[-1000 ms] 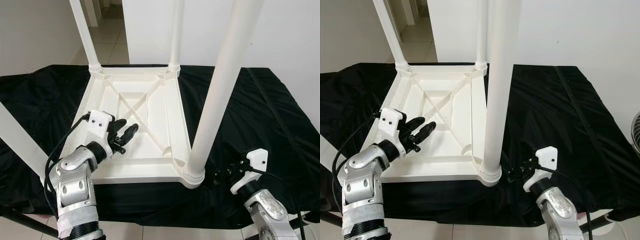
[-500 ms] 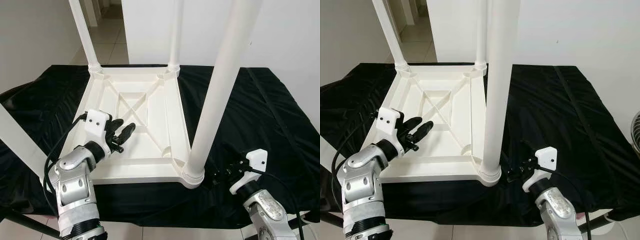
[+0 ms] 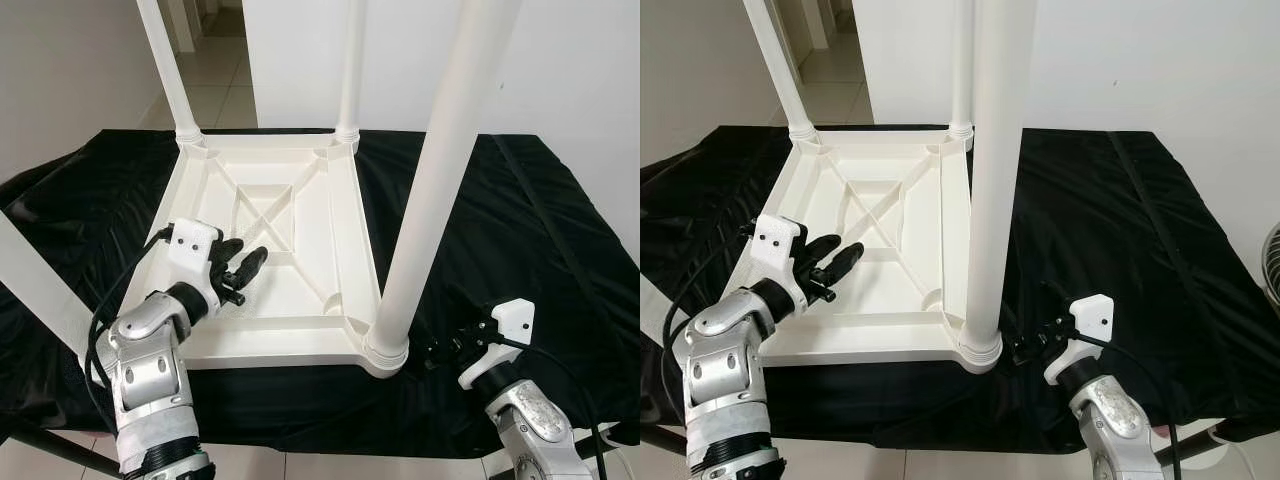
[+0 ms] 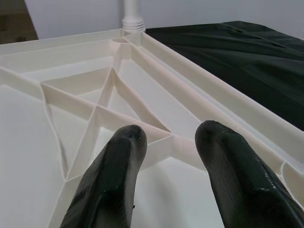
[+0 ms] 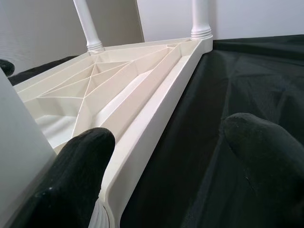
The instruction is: Building children table
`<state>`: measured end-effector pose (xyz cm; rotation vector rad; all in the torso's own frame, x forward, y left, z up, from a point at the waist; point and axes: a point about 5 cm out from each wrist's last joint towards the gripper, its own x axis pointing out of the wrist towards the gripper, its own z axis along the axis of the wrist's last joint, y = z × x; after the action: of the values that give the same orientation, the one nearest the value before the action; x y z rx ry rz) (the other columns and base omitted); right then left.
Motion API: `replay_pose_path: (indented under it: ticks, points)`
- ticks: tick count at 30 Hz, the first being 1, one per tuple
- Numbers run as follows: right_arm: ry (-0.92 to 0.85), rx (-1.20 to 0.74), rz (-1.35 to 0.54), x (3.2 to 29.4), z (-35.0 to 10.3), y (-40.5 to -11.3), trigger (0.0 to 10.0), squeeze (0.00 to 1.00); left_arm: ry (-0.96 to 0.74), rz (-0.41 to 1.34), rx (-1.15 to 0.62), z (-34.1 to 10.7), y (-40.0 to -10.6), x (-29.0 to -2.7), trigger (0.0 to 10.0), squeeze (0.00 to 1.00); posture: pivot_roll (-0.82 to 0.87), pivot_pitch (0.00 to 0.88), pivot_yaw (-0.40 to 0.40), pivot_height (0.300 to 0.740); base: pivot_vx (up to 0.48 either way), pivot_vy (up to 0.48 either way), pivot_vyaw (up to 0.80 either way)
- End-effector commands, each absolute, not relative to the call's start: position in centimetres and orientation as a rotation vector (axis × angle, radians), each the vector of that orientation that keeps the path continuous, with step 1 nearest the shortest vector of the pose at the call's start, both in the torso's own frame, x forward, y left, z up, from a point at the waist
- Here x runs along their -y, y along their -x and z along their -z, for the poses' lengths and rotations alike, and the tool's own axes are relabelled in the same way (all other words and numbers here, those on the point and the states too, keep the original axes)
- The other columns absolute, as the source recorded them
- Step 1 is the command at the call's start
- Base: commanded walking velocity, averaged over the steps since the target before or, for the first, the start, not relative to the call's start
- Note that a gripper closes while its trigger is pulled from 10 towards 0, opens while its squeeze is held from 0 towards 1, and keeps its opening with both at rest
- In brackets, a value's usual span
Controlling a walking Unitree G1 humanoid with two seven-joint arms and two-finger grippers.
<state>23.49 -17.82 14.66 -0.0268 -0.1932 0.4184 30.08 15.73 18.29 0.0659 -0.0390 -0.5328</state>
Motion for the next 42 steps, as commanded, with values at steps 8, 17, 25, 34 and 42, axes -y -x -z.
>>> replay_pose_path:
  ticks: [8, 17, 25, 34, 42]
  points:
    - [0.036, 0.176, -0.437, 17.5, -14.3, -23.5, 10.0, 0.00, -0.115, 0.471, 0.022, -17.7, -29.8, -15.4, 10.0, 0.00, 0.01, 0.100, 0.048, 0.740, 0.000, 0.000, 0.00]
    - [0.038, 0.176, -0.430, 17.6, -14.3, -23.4, 10.0, 0.00, -0.006, 0.490, -0.146, -16.7, -30.9, -15.4, 10.0, 0.00, 0.01, 0.103, 0.057, 0.740, 0.000, 0.000, 0.00]
    - [0.035, 0.176, -0.418, 17.6, -14.3, -23.3, 10.0, 0.00, 0.025, 0.402, -0.167, -16.9, -31.4, -15.5, 10.0, 0.00, 0.00, 0.103, 0.059, 0.740, 0.000, 0.000, 0.00]
    - [0.031, 0.179, -0.421, 17.4, -14.3, -23.5, 10.0, 0.00, 0.090, 0.115, -0.163, -17.3, -32.7, -18.1, 10.0, 0.00, 0.01, 0.100, 0.053, 0.740, 0.000, 0.000, 0.00]
    - [0.024, 0.180, -0.421, 17.1, -14.1, -23.4, 10.0, 0.00, 0.135, -0.075, -0.140, -17.4, -32.8, -19.3, 10.0, 0.00, 0.01, 0.097, 0.057, 0.740, 0.000, 0.000, 0.00]
